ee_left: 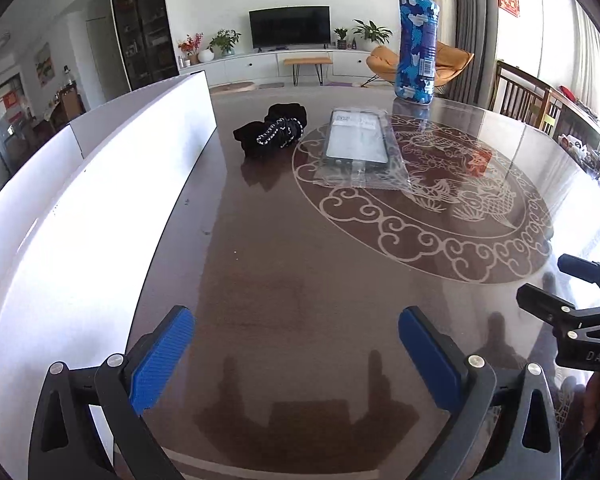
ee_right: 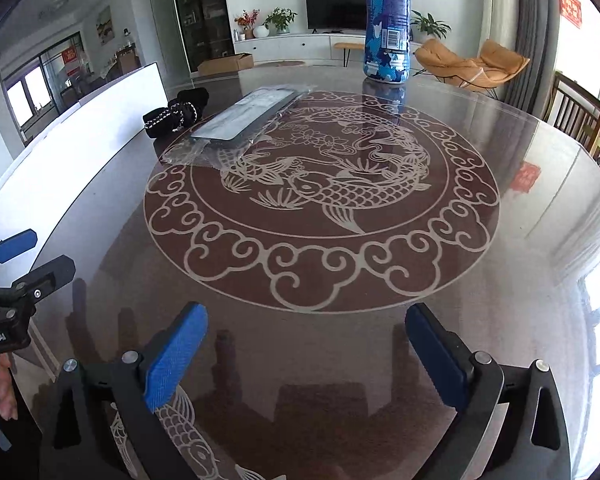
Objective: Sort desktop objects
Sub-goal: 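Move both open tools back over the table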
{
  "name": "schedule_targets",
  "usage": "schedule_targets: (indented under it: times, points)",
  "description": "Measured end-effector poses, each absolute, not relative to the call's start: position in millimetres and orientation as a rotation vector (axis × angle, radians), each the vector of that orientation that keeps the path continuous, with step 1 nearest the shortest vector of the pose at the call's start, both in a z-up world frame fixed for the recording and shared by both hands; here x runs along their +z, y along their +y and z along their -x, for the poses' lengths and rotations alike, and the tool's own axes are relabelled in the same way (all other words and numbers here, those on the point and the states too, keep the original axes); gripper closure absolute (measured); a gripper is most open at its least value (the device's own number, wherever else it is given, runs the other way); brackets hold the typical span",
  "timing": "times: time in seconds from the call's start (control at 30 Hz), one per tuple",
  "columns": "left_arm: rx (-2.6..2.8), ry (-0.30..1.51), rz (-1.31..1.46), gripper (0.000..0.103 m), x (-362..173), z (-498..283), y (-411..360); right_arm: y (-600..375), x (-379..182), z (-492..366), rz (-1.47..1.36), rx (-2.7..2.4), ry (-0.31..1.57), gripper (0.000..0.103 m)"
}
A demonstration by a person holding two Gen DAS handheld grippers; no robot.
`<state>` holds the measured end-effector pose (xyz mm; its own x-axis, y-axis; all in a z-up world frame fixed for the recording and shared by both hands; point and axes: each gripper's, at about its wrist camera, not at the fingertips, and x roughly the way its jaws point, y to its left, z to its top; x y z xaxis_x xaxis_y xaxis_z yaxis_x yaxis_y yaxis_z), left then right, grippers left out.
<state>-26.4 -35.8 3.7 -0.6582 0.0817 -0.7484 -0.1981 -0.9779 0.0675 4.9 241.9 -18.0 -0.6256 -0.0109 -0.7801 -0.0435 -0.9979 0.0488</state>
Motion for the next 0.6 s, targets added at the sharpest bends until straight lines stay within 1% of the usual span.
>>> schedule_targets:
  times: [0.1,0.33,0.5,0.6]
  points:
    - [2.731,0.216,1.212,0.0,-0.3,34.9,-39.7,242.8,-20.3,-3.2,1.37,2.81,0.113,0.002]
    - [2.733,0.14,1.241,0.0,-10.1,44.7,-49.0,246.3,-22.0,-1.9,1.374,2.804,0.156,0.002]
    - [2.739,0.107,1.233,0.0,-9.7,45.0,-52.1,246.1,-22.4,-1.3,1.375,2.805,0.164,0.002]
    - [2.753,0.089,1.231,0.0,-9.0,43.5,-54.7,249.7,-21.9,-2.6,1.363,2.816,0.2,0.002]
